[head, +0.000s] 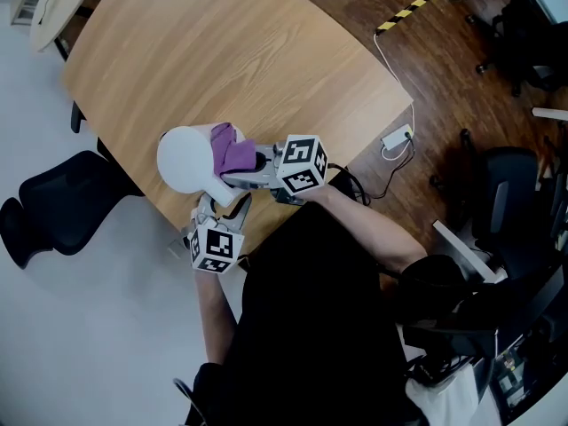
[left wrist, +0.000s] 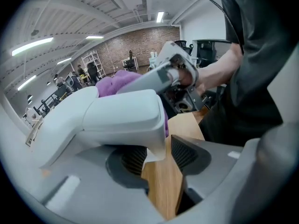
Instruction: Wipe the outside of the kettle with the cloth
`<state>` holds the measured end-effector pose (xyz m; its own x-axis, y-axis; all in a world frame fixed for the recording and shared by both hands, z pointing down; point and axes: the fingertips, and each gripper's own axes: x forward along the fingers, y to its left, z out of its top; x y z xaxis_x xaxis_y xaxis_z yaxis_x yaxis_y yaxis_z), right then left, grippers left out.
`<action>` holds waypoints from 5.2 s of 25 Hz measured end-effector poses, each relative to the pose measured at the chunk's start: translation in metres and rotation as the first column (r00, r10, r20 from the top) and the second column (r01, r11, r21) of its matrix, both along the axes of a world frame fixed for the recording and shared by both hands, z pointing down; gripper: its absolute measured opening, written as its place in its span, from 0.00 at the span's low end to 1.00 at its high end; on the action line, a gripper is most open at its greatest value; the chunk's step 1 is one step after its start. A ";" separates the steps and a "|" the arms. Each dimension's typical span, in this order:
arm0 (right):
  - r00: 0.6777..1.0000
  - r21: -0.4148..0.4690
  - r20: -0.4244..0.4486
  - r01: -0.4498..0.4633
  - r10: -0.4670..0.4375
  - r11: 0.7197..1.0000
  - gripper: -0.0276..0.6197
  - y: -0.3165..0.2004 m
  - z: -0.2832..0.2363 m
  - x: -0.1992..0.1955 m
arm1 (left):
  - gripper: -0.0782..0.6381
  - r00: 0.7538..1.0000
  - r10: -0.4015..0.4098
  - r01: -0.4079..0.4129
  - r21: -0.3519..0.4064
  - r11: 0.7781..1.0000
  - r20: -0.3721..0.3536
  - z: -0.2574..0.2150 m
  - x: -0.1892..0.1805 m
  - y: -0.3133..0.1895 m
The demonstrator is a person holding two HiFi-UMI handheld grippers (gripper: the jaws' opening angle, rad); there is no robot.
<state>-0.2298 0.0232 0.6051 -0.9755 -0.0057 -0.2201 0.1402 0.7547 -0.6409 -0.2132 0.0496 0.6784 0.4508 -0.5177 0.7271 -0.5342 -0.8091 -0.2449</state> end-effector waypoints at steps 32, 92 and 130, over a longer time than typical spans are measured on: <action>0.901 -0.603 -0.383 -0.074 -0.207 0.795 0.08 0.044 0.113 0.015 | 0.51 0.788 -0.145 0.354 0.247 0.902 -0.598 -0.220 -0.137 -0.105; 0.970 -0.456 -0.174 -0.234 0.171 0.859 0.08 -0.104 0.040 0.037 | 0.24 0.833 -0.414 0.524 0.280 0.805 -0.367 -0.148 -0.074 -0.049; 0.920 -0.421 -0.389 -0.137 -0.042 0.897 0.08 -0.083 0.128 0.025 | 0.29 0.830 -0.466 0.534 0.194 0.823 -0.306 -0.141 0.002 -0.043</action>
